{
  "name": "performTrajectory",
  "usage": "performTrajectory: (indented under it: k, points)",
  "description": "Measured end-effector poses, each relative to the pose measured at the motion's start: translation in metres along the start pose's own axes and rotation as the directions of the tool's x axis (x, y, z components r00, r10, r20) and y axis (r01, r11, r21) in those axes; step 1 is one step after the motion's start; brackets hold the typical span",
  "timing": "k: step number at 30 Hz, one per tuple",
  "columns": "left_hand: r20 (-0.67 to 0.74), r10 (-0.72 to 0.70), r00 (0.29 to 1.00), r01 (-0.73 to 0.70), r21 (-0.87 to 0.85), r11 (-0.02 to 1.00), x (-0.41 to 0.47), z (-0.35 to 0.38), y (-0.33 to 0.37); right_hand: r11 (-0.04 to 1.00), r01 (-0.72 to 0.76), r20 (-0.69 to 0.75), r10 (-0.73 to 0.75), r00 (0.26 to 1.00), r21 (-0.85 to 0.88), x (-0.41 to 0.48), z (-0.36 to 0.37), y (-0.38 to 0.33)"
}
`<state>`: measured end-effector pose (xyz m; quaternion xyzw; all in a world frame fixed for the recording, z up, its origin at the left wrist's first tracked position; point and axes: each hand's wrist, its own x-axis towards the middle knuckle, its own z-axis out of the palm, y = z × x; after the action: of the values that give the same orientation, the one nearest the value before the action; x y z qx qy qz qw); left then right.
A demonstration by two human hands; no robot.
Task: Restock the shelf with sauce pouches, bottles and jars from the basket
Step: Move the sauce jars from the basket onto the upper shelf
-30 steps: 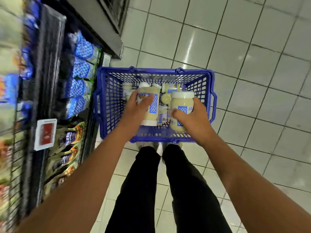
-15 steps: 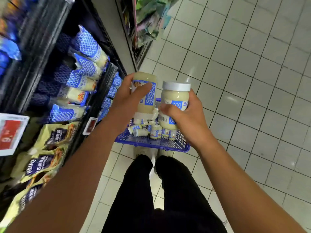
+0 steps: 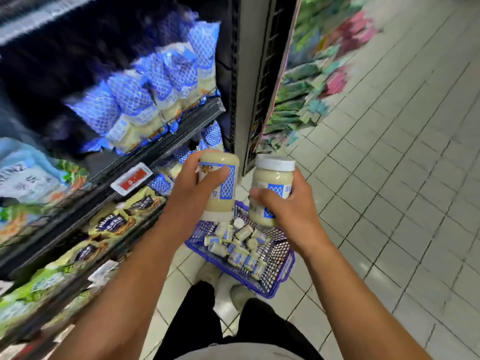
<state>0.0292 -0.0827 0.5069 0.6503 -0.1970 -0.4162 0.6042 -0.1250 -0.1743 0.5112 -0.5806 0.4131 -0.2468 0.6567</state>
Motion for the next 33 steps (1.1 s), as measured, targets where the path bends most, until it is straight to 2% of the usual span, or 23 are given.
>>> performTrajectory:
  k: [6, 13, 16, 23, 29, 33]
  points:
    - [-0.228, 0.108, 0.968, -0.119, -0.035, 0.992, -0.058, -0.024, 0.023, 0.994, 0.105, 0.241, -0.102, 0.965, -0.003, -0.014, 0.028, -0.033]
    - [-0.487, 0.163, 0.858, -0.208, -0.041, 0.977, -0.137, -0.062, 0.043, 0.983, 0.184, 0.5, -0.151, 0.853, -0.017, -0.043, 0.077, -0.055]
    - [-0.578, 0.164, 0.799, -0.238, -0.053, 0.97, -0.173, -0.081, 0.044, 0.983, 0.185, 0.615, -0.138, 0.776, -0.014, -0.059, 0.102, -0.059]
    - [-0.775, 0.157, 0.612, -0.309, -0.051, 0.95, -0.261, -0.117, 0.032, 0.969, 0.248, 0.813, -0.149, 0.563, 0.006, -0.116, 0.168, -0.063]
    - [-0.89, 0.14, 0.435, -0.352, -0.025, 0.936, -0.35, -0.145, 0.013, 0.969, 0.242, 0.917, -0.143, 0.373, 0.053, -0.189, 0.224, -0.055]
    - [-0.936, 0.129, 0.328, -0.361, 0.002, 0.932, -0.415, -0.166, 0.001, 0.974, 0.22, 0.956, -0.113, 0.271, 0.053, -0.249, 0.256, -0.047]
